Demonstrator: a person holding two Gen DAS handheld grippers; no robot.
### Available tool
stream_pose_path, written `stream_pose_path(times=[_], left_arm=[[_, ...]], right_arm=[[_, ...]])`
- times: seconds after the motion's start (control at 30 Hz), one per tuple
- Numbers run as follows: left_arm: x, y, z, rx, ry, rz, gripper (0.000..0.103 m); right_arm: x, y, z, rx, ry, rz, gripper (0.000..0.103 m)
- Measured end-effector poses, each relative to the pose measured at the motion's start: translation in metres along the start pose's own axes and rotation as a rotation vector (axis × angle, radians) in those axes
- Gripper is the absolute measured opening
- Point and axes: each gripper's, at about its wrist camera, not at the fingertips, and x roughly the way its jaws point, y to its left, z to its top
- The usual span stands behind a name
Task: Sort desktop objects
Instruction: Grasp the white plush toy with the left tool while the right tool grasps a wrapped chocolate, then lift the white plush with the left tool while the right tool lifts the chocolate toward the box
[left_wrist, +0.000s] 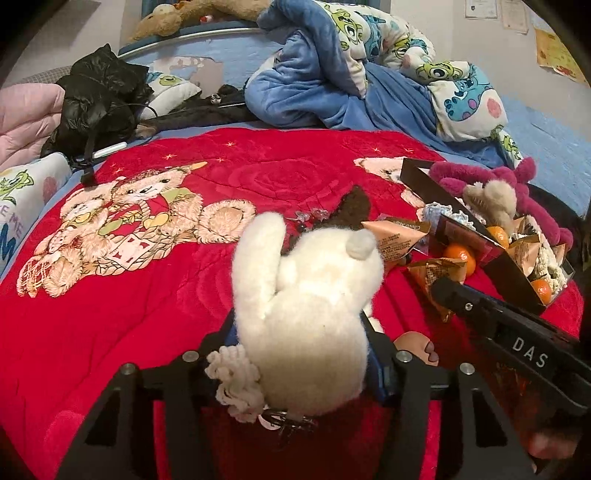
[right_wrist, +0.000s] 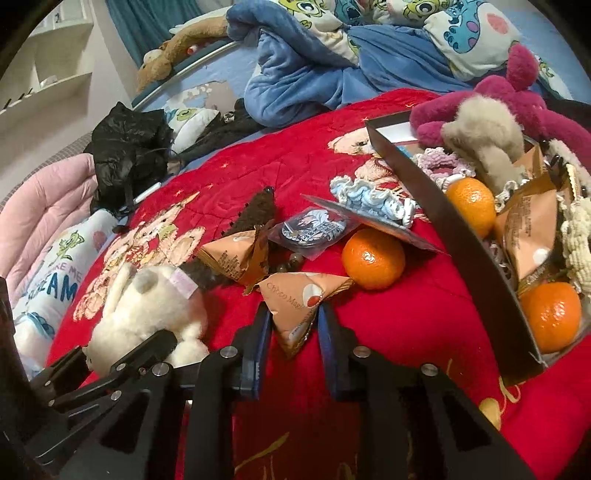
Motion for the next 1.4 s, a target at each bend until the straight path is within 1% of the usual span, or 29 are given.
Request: stream_pose_path(times=[0.27,0.47,0.77,1.23,1.4], left_arm=[[-0.007,-0.006,0.000,0.023,-0.015,0.012,0.059],[-0.015,-0.008,0.001,0.034,-0.045,0.024,0.059],[-0.029,-0.016,0.004,0.052,-0.085,0.002,0.059],[-0.042,-0.028,0.007,0.063,-0.132,-0.027,0.059],[-0.042,-0.032,0.008,0.066,-0.128,-0.041,0.059]], right_arm=[[-0.009,0.016,-0.001,-0.082,-0.022,-0.038,0.024],[-0.016,0.029,-0.002,-0.163,-0.044,-0.082,0.024],[-0.030,0.044,-0.005,-0.270,-0.088,-0.148,0.024],[-0.044,0.036,-0.003,-0.259,-0.107,-0.161,0.024],[-0.049,0.032,-0.002,-0.255,-0.113,-0.165,0.024]])
